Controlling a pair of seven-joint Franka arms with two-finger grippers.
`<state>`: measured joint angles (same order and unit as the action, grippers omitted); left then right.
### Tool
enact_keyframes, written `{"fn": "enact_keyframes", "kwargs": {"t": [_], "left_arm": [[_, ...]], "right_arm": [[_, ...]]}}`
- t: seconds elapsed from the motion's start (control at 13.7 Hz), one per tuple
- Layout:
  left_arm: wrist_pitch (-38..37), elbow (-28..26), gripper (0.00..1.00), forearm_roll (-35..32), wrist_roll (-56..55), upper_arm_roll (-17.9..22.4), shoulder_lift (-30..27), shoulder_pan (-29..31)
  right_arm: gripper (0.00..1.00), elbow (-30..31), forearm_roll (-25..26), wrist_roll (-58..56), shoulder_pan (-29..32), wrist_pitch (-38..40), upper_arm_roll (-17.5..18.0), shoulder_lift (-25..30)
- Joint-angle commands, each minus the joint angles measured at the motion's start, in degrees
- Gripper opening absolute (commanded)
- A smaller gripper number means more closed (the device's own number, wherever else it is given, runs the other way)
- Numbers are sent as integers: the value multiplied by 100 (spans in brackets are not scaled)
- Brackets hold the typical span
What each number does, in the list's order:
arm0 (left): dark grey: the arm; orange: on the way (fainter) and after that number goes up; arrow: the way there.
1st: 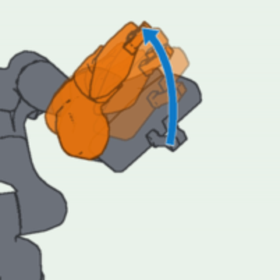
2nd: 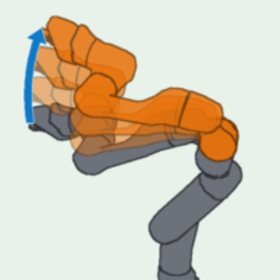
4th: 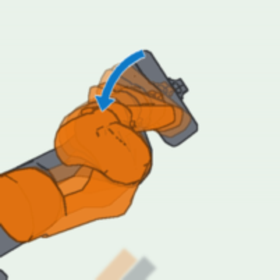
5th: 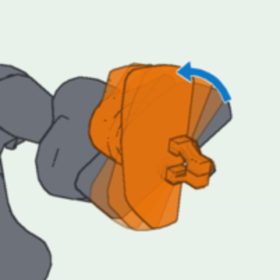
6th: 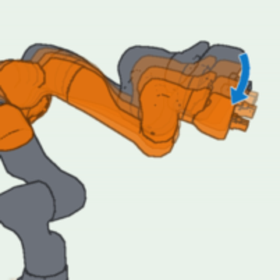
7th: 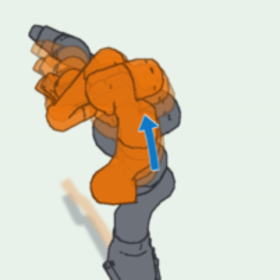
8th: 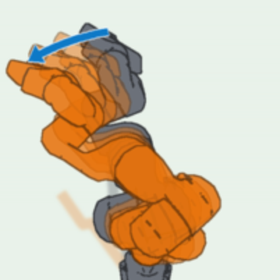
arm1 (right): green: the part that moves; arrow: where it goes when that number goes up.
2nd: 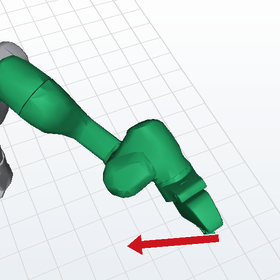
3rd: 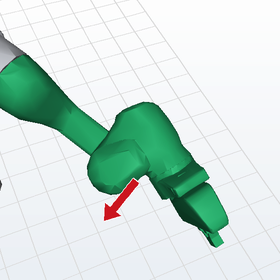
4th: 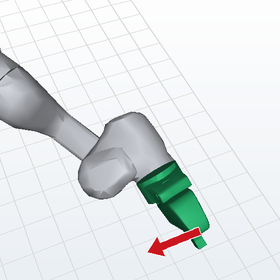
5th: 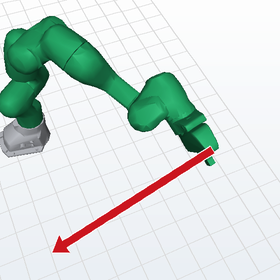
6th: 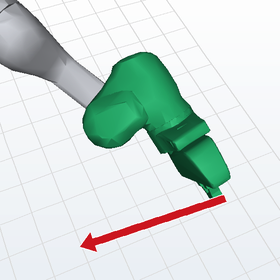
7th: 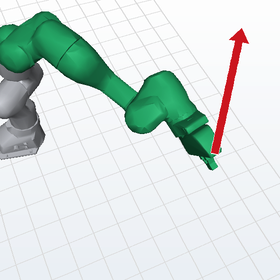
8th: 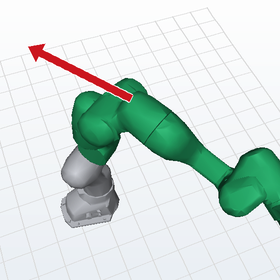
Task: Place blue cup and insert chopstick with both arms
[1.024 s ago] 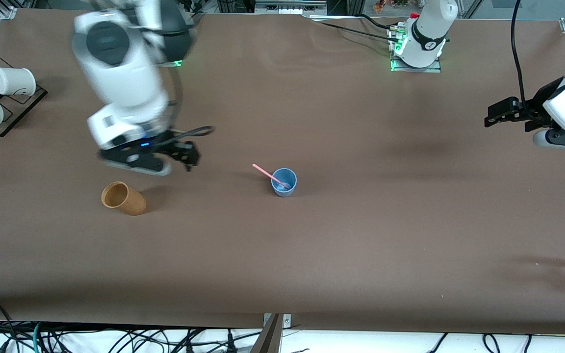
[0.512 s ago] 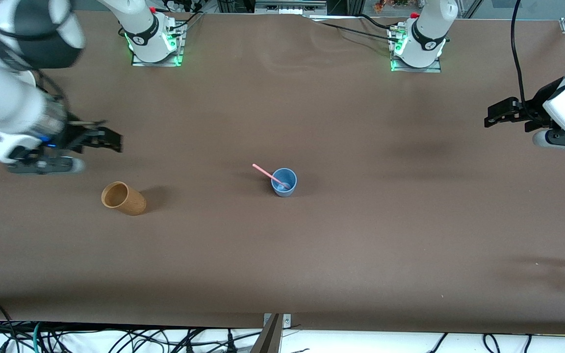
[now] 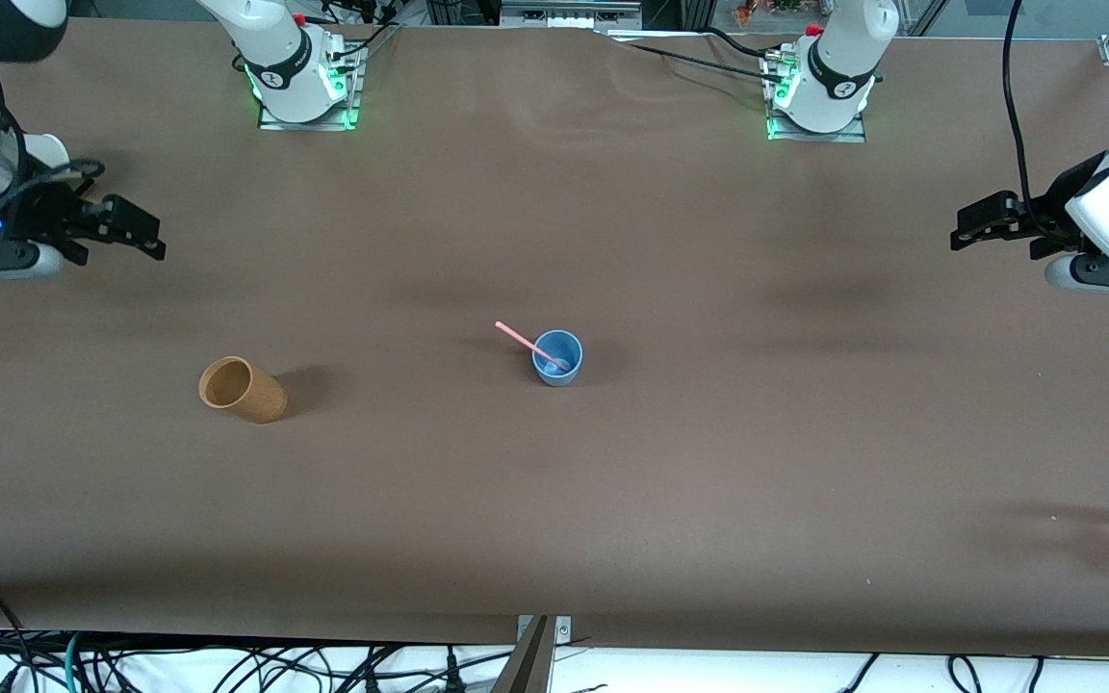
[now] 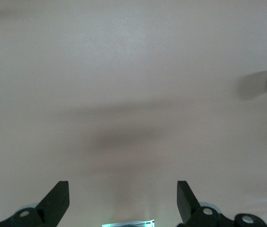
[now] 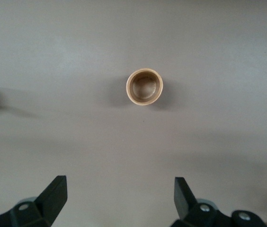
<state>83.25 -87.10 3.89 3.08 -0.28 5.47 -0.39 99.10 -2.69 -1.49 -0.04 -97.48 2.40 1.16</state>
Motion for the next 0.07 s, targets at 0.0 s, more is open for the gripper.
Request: {"fn": "enact_keyframes", "kwargs": {"t": [0.0], "left_arm": [[42, -18, 100, -143, 122, -25, -38, 4]], "right_arm": [[100, 171, -56, -27, 127, 62, 59, 157]]}}
